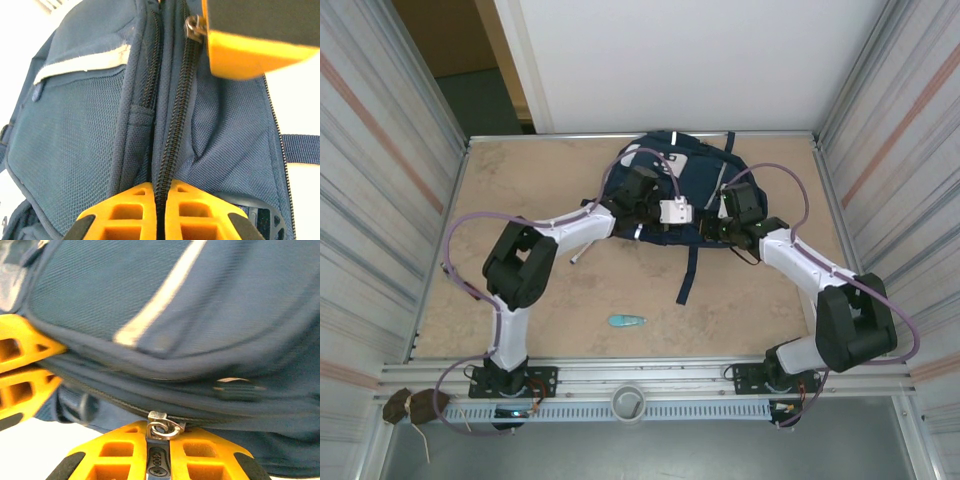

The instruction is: Pack the student bag

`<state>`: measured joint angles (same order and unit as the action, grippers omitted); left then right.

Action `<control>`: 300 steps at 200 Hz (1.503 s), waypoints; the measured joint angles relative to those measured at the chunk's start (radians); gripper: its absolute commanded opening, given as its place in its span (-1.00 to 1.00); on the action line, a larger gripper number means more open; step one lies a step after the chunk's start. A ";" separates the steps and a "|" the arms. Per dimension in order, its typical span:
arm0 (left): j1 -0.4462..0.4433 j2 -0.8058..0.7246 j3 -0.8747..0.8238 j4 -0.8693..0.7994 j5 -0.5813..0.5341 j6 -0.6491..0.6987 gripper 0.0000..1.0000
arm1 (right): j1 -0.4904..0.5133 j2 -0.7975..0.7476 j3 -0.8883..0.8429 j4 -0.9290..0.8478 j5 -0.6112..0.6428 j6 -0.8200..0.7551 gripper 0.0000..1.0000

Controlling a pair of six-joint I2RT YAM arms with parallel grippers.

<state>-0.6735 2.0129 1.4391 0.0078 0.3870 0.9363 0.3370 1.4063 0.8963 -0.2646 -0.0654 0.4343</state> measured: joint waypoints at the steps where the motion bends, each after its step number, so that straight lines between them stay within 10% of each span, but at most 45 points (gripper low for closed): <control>1: 0.001 0.000 -0.001 0.001 0.003 0.000 -0.92 | -0.003 -0.001 0.000 -0.003 0.003 0.000 -1.00; 51: 0.093 -0.004 -0.054 0.073 0.169 0.006 -0.83 | -0.089 -0.014 -0.007 -0.014 0.039 -0.002 -1.00; 103: 0.187 -0.038 -0.113 0.104 0.139 -0.042 0.21 | -0.031 -0.014 -0.008 0.029 -0.011 -0.003 -1.00; 130: 0.166 -0.154 -0.229 0.110 0.085 -0.070 0.39 | 0.036 -0.016 -0.008 0.029 -0.014 0.000 -1.00; 176: 0.002 -0.194 -0.218 0.133 -0.006 -0.021 0.25 | 0.125 -0.059 -0.008 0.029 -0.040 0.006 -1.00; 237: 0.021 -0.113 -0.175 0.176 0.022 0.041 -0.78 | 0.145 -0.104 -0.010 0.012 0.021 0.006 -1.00; 300: 0.152 -0.113 -0.198 0.237 0.267 -0.030 -0.76 | -0.033 -0.056 0.026 -0.022 0.117 -0.029 -1.00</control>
<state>-0.5217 1.8999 1.2407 0.2451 0.6540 0.9062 0.3042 1.3506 0.9226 -0.2863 0.0517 0.4057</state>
